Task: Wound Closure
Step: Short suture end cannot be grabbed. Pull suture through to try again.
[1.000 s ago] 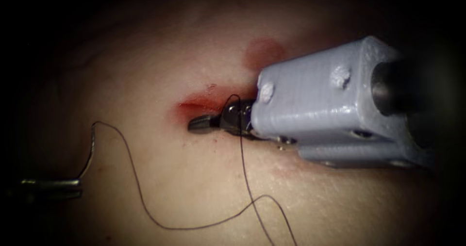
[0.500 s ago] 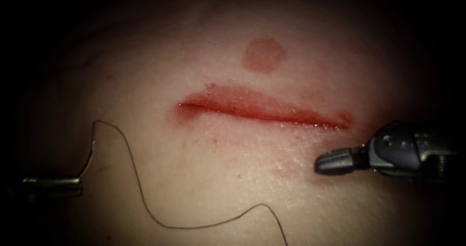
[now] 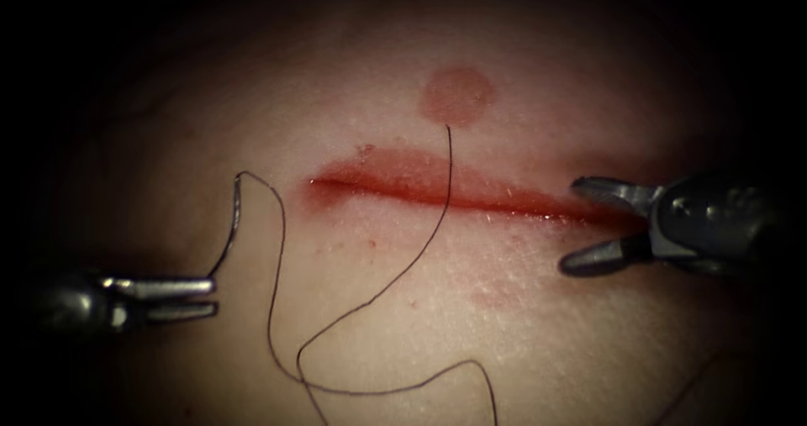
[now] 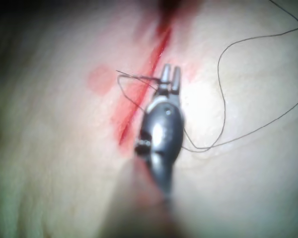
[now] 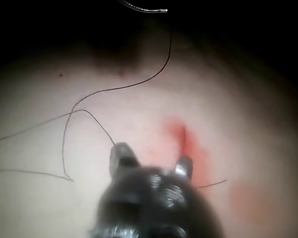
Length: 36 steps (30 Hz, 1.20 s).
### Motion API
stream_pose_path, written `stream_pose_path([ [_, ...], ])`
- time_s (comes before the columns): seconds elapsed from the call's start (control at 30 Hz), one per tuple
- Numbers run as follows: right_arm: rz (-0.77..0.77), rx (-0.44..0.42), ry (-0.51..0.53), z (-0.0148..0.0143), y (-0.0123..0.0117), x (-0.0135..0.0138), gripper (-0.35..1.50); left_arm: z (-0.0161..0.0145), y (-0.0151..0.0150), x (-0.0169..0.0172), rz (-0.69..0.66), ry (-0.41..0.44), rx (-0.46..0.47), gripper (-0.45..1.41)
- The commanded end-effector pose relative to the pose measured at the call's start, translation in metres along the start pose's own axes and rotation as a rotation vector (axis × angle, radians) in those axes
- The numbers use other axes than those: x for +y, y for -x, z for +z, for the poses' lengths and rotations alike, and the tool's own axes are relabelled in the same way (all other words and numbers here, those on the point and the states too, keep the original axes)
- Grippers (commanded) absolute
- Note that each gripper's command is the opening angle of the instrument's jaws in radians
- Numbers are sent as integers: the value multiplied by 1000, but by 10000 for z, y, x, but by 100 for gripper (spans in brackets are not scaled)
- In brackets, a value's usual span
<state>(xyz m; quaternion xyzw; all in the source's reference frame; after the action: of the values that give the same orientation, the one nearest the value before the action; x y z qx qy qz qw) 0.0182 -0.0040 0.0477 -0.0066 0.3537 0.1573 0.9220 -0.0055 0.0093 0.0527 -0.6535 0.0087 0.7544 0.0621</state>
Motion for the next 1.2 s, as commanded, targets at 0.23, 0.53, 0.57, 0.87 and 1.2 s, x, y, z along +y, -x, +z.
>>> stream_pose_path([
  [0.23, 54, 57, 45, 18, 23, -6, 148, 115, -17, -53, -16, -1, 52, -35],
  [0.53, 81, 92, 7, 17, 29, -22, 148, 166, 18, -65, -380, -12, 6, 49],
  [0.57, 82, 101, -9, 13, 26, -24, 148, 152, 16, -60, -430, 20, -23, 54],
  [0.87, 79, 185, -143, -14, -4, -44, 148, 48, -38, -50, -454, 199, -30, 53],
  [1.2, 5, 308, -245, -54, -63, -25, 141, 52, -63, -56, -188, 292, 52, 31],
])
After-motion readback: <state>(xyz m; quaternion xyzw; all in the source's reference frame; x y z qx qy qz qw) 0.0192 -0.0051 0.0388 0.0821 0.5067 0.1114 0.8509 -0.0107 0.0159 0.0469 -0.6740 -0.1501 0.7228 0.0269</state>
